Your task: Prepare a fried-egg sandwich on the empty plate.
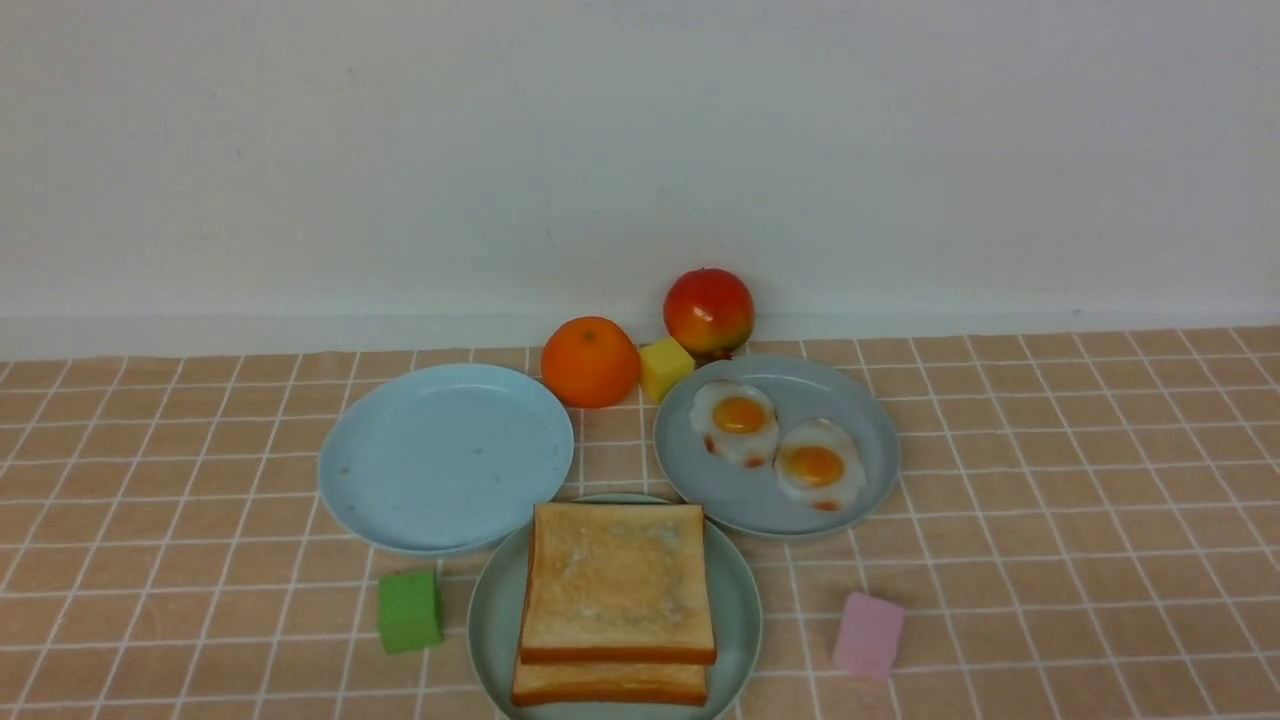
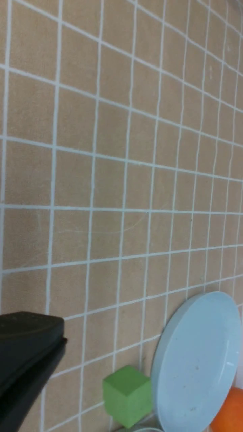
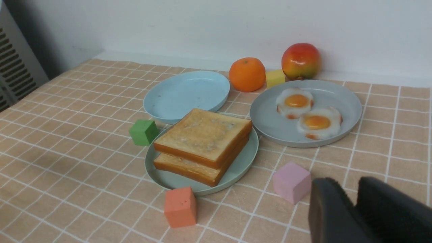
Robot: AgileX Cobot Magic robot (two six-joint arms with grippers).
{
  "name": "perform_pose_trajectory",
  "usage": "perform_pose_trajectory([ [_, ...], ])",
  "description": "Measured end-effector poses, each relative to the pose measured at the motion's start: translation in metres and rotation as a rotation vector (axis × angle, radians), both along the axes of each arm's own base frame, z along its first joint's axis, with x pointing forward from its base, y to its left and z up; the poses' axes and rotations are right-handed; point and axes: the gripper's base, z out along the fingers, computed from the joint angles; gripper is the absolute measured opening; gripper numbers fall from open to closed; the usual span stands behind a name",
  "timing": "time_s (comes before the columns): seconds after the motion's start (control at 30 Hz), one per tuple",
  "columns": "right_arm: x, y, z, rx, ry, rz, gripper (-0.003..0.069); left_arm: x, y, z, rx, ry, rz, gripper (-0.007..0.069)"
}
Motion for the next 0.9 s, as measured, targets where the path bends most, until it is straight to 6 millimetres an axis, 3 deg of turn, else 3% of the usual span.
perform_pose_trajectory([
  [0.9, 0.0000, 0.0000, 0.0000, -0.001, 0.000, 0.000, 0.0181, 0.0002, 0.0000, -0.0002, 0.001, -0.004, -0.001, 0.0000],
])
